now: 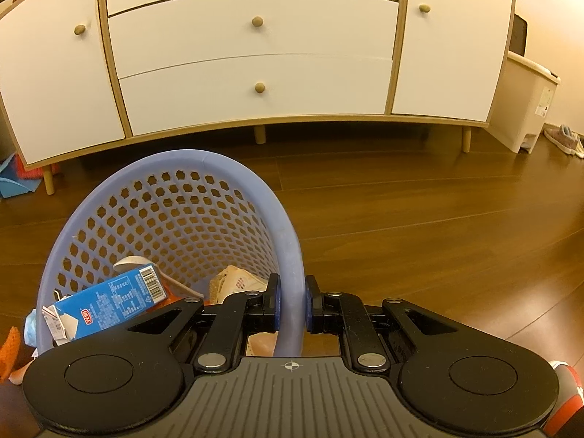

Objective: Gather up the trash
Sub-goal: 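Close the left tool on the orange foam net, then lift the foam net and carry it over the wastebasket, then open the left tool to drop the net into the wastebasket, then move the left tool back toward the crumpled white tissue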

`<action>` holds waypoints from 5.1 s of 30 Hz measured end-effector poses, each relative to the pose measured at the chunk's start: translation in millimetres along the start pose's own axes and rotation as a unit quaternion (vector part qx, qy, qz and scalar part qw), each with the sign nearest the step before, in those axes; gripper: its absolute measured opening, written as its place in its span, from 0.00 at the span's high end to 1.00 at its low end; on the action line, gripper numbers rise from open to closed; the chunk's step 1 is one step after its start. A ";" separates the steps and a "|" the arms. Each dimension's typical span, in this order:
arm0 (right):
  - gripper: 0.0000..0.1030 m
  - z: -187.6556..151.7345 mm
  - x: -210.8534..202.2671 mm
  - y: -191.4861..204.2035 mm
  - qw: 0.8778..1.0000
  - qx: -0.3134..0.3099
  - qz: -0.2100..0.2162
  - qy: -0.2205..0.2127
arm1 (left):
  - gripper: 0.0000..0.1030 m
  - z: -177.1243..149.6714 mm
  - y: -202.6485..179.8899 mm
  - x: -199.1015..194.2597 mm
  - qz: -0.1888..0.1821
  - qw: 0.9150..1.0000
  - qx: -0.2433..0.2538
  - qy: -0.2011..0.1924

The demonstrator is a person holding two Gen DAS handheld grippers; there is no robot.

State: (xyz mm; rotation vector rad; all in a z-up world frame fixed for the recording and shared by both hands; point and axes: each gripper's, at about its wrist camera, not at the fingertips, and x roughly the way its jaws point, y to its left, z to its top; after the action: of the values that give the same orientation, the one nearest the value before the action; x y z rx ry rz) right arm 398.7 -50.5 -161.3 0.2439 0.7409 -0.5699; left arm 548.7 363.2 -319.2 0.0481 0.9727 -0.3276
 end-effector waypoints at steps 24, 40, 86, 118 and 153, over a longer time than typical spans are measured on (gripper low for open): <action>0.91 2.5 -3.6 -3.4 1.000 0.004 0.014 -0.001 | 0.99 71.2 -122.2 -107.2 -0.162 0.975 0.093 -0.119; 0.91 2.7 -3.5 -4.3 1.000 0.002 0.018 -0.001 | 0.99 82.1 -213.2 -116.1 -0.240 0.947 0.169 -0.129; 0.91 2.0 -2.9 -3.4 1.000 0.007 0.014 -0.002 | 0.74 70.7 -142.1 -132.7 -0.191 0.965 0.136 -0.119; 0.91 1.8 0.3 0.1 1.000 0.001 0.009 0.001 | 0.72 16.4 -62.0 -73.4 -0.065 0.995 0.078 -0.018; 0.91 1.4 2.3 -0.2 1.000 0.000 0.009 0.000 | 0.62 -10.6 -110.9 29.9 -0.058 0.993 0.101 0.021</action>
State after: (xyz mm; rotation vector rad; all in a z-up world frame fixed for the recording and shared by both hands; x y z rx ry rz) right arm 400.8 -52.2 -161.9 0.2510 0.7384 -0.5520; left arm 523.0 252.3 -338.0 0.1836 0.9830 -0.5343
